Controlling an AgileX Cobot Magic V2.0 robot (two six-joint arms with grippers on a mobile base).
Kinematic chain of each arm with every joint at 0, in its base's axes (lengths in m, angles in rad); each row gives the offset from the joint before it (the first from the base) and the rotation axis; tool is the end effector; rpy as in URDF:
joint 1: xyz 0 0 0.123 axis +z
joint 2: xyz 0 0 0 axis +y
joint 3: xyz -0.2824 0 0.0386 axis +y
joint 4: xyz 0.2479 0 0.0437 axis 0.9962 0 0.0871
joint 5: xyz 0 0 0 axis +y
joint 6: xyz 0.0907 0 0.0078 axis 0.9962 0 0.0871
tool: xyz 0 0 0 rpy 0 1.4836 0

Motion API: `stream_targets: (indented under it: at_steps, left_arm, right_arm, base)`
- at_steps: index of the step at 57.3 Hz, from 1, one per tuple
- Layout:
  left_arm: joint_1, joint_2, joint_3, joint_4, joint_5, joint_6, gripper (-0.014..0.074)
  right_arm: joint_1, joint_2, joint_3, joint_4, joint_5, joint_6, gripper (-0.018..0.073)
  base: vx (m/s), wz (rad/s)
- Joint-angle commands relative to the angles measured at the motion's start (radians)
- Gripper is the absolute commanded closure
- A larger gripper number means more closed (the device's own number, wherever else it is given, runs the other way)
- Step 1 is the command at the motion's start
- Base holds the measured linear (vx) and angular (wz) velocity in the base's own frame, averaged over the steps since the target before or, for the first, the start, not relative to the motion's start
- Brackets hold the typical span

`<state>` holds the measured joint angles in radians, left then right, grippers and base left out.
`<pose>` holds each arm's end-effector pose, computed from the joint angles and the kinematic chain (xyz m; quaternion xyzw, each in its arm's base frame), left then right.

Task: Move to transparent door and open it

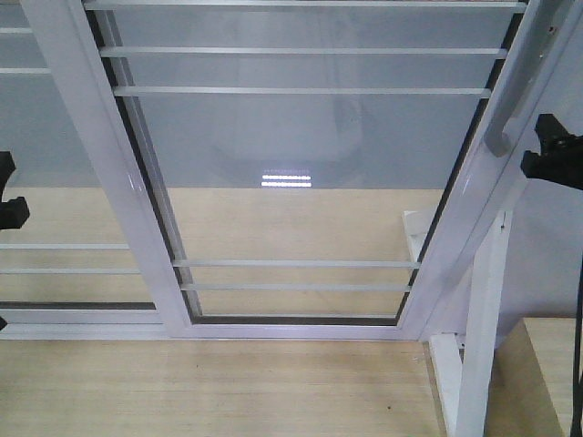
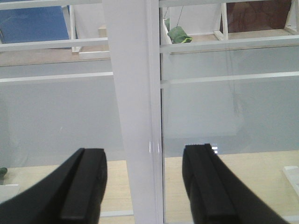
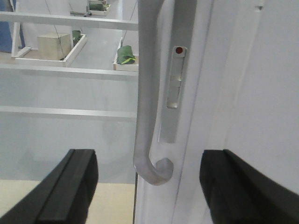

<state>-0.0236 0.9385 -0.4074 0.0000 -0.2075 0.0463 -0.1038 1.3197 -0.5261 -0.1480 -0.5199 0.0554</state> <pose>0.1885 -0.0045 0.2643 0.0274 0.7851 0.0070 0.6187 0.2606 -0.0205 0.2427 -0.0116 0.7711 -0.0281 0.6360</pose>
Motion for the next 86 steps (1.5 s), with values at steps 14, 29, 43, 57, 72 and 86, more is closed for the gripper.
stream_targets:
  at_steps: [14, 29, 43, 57, 72, 86]
  left_arm:
    - [0.002, -0.008, -0.034, -0.006, -0.091, -0.008, 0.0115]
    - [0.002, -0.008, -0.034, -0.006, -0.088, -0.008, 0.0115]
    - [0.002, -0.008, -0.034, -0.006, -0.089, -0.008, 0.0115]
    - [0.002, -0.008, -0.034, -0.006, -0.092, -0.008, 0.0115]
    - [0.002, -0.008, -0.034, -0.006, -0.094, -0.008, 0.0115]
    - [0.002, -0.008, -0.034, -0.006, -0.094, -0.008, 0.0115]
  right_arm:
    - [-0.003, 0.228, -0.290, -0.018, -0.140, -0.007, 0.0030]
    - [-0.003, 0.374, -0.481, -0.026, -0.135, -0.007, 0.0030]
    - [0.008, 0.459, -0.560, -0.024, -0.135, -0.006, 0.0035]
    - [0.013, 0.521, -0.610, -0.026, -0.138, -0.006, 0.0116]
    - [0.053, 0.525, -0.619, -0.024, -0.146, 0.003, 0.0237]
    - [0.144, 0.526, -0.619, -0.025, -0.145, 0.004, 0.0263]
  base:
    - [0.00, 0.00]
    - [0.00, 0.00]
    - [0.00, 0.00]
    - [0.00, 0.00]
    - [0.00, 0.00]
    - [0.00, 0.00]
